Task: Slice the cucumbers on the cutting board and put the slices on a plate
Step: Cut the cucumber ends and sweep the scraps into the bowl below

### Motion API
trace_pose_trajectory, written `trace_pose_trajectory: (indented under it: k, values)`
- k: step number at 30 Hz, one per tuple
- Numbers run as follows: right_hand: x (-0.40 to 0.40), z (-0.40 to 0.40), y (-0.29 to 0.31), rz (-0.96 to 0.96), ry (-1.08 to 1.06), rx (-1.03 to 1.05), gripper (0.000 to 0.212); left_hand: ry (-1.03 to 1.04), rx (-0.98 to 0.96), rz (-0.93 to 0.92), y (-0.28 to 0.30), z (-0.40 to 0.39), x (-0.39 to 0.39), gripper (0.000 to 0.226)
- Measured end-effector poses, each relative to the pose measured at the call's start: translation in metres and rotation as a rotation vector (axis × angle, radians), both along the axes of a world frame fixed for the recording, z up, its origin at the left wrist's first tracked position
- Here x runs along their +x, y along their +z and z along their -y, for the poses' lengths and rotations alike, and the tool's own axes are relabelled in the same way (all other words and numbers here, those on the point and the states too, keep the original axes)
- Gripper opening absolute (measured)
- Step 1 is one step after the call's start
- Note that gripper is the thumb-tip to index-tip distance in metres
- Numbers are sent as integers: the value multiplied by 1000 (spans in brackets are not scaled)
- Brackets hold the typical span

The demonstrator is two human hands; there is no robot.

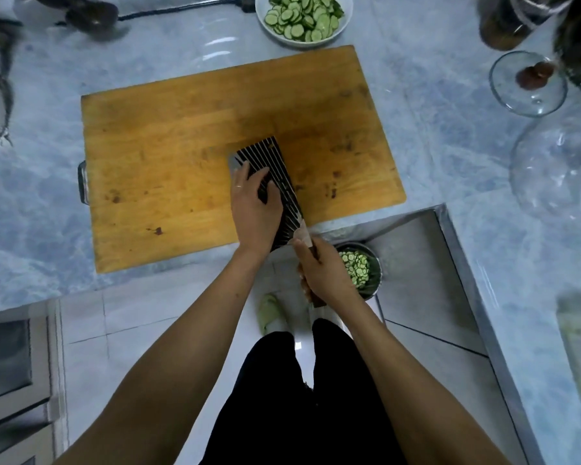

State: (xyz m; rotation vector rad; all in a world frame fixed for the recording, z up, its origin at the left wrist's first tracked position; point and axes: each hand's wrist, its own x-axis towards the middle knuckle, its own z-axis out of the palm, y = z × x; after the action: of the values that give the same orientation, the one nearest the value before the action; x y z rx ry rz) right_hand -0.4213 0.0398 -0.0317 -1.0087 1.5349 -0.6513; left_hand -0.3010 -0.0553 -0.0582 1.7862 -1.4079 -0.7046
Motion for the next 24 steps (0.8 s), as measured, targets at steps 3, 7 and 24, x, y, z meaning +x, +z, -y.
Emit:
trace_pose_trajectory:
  k: [3,7,24]
  values:
    - [-19,-26,8,70,-85,42,26,-76,33,59,8,-19,-24,30]
    - [-44,-57,17,121,-132,100,29,-155,-4,79,15,-47,-49,28]
    - [-187,-224,-106,100,-362,224,37,-398,27,23,-127,-200,-215,23]
